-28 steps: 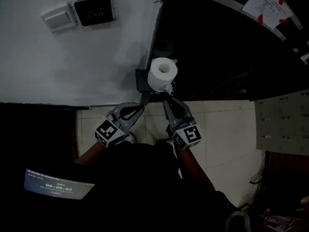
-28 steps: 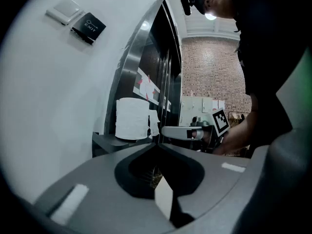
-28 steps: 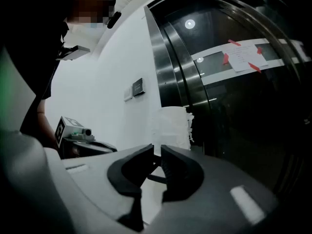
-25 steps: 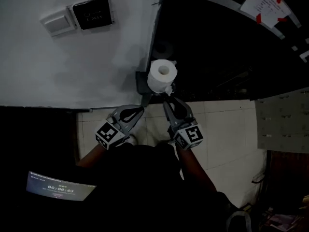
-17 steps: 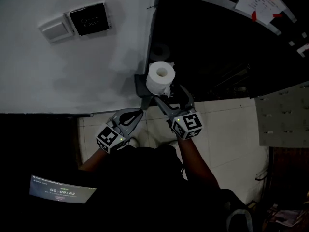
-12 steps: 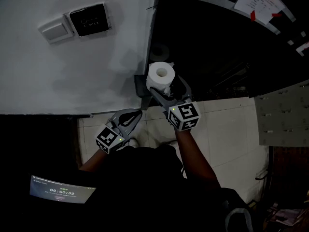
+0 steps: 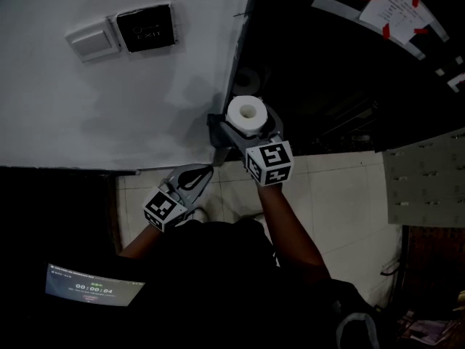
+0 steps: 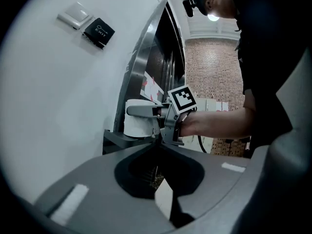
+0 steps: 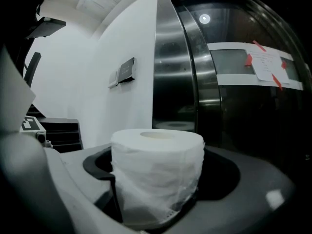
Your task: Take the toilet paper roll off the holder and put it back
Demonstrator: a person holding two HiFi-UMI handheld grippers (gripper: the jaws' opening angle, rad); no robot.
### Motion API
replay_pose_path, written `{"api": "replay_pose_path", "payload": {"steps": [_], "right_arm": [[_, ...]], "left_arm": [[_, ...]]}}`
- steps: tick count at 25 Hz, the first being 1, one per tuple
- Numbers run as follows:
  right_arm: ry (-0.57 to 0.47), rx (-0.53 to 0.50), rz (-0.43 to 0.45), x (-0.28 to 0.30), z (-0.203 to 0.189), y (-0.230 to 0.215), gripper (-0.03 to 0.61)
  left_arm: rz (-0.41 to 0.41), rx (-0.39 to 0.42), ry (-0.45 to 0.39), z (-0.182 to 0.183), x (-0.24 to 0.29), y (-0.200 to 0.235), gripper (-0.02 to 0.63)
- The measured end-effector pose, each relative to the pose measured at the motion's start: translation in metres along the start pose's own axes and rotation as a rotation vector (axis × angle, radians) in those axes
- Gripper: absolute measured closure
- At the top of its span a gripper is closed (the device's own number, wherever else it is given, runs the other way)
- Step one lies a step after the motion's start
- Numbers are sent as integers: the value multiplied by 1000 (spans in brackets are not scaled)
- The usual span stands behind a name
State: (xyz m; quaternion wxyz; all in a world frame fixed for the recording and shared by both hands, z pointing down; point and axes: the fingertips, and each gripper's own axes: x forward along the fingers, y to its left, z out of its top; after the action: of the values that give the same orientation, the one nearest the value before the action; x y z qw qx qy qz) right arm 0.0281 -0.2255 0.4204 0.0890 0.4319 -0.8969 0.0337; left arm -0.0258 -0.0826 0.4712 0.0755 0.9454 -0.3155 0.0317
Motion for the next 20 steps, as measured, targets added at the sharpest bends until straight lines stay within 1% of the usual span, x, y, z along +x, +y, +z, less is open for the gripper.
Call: {"api": "replay_pose_path", "payload": {"steps": [10,16,20], "right_arm": [[-35,30,12,-3,3,-1,118],[-40,7,20,-11,14,2,118],[-34,9,9,-18,15,-5,118]], "left_arm": [[-6,0,-5,-1,0,-4,611],[-15,1,-6,0,1,-8,611],[-22,-1,-5,-1,4,-12,611]]}}
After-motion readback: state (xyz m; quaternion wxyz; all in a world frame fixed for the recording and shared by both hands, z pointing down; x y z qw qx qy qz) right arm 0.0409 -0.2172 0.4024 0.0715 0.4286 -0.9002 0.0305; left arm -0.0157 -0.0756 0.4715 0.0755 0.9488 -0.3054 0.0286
